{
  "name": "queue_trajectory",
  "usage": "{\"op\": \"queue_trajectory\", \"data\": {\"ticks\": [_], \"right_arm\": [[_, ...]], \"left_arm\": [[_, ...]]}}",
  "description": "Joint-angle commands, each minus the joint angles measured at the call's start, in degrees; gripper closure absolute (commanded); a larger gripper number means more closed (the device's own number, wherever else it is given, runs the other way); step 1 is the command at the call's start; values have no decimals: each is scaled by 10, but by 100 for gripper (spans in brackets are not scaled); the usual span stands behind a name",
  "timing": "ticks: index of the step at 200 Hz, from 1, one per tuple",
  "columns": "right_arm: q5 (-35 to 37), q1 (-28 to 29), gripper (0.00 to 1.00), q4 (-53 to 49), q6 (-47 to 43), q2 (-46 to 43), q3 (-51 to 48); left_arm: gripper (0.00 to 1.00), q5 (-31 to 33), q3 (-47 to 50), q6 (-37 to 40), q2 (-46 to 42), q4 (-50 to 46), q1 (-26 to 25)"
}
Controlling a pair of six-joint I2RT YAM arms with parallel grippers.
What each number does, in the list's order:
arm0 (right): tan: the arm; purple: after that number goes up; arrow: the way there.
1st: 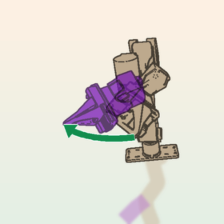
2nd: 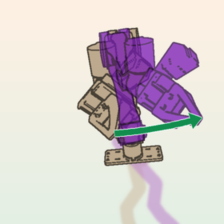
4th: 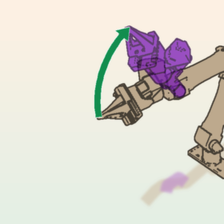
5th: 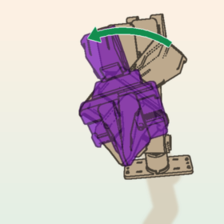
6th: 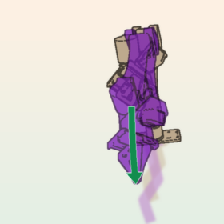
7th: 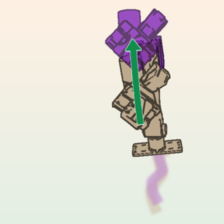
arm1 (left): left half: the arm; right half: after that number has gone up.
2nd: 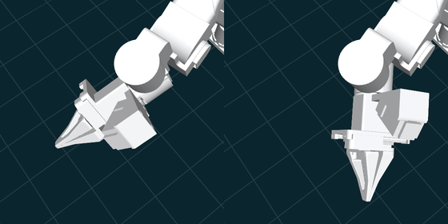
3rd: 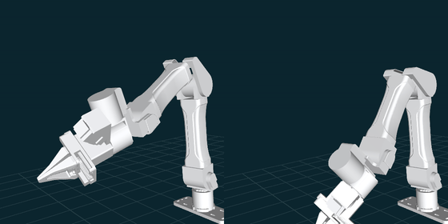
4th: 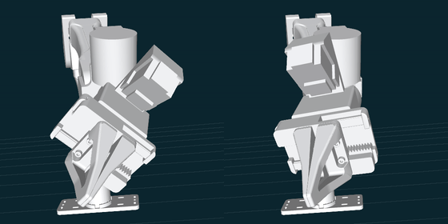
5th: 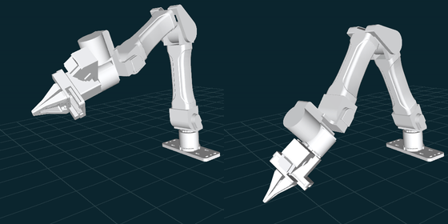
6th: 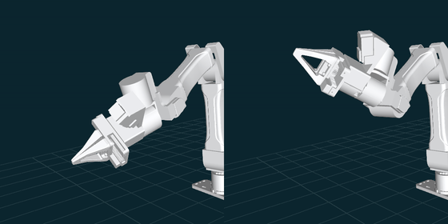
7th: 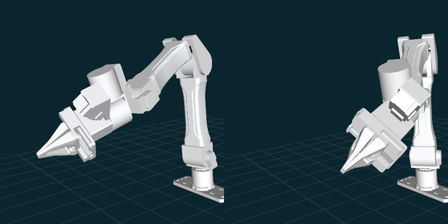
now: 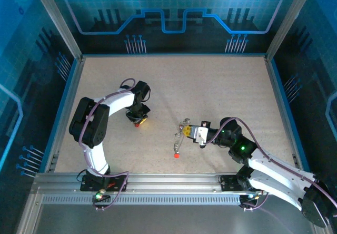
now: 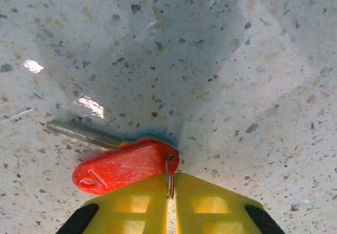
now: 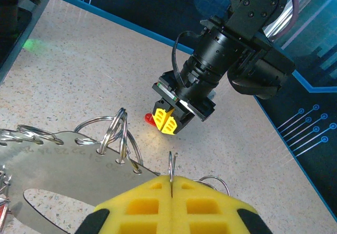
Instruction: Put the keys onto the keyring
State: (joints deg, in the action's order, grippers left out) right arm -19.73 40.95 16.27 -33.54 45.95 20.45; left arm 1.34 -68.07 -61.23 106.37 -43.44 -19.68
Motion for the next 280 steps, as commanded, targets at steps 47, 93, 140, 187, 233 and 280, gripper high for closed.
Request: {"op": "queue_trajectory", "data": {"ticks": [47, 93, 140, 187, 233, 280], "right_arm": [[-10, 1, 100, 20, -5, -12, -6], [-12, 1, 100, 5, -9, -5, 1], [-24, 3, 100, 6, -7, 15, 13], [-52, 2, 100, -2, -5, 29, 24], [-78, -2, 100, -3, 0, 34, 30], [-99, -3, 100, -5, -4, 22, 28]], "left_arm": [[100, 41, -15, 97, -33, -11, -17], [100, 54, -13, 239, -97, -3, -36], [100, -67, 52, 481, -221, 118, -58], [100, -199, 130, 775, -346, 197, -76], [100, -280, 138, 952, -359, 152, -89], [100, -295, 164, 1094, -380, 138, -110]]}}
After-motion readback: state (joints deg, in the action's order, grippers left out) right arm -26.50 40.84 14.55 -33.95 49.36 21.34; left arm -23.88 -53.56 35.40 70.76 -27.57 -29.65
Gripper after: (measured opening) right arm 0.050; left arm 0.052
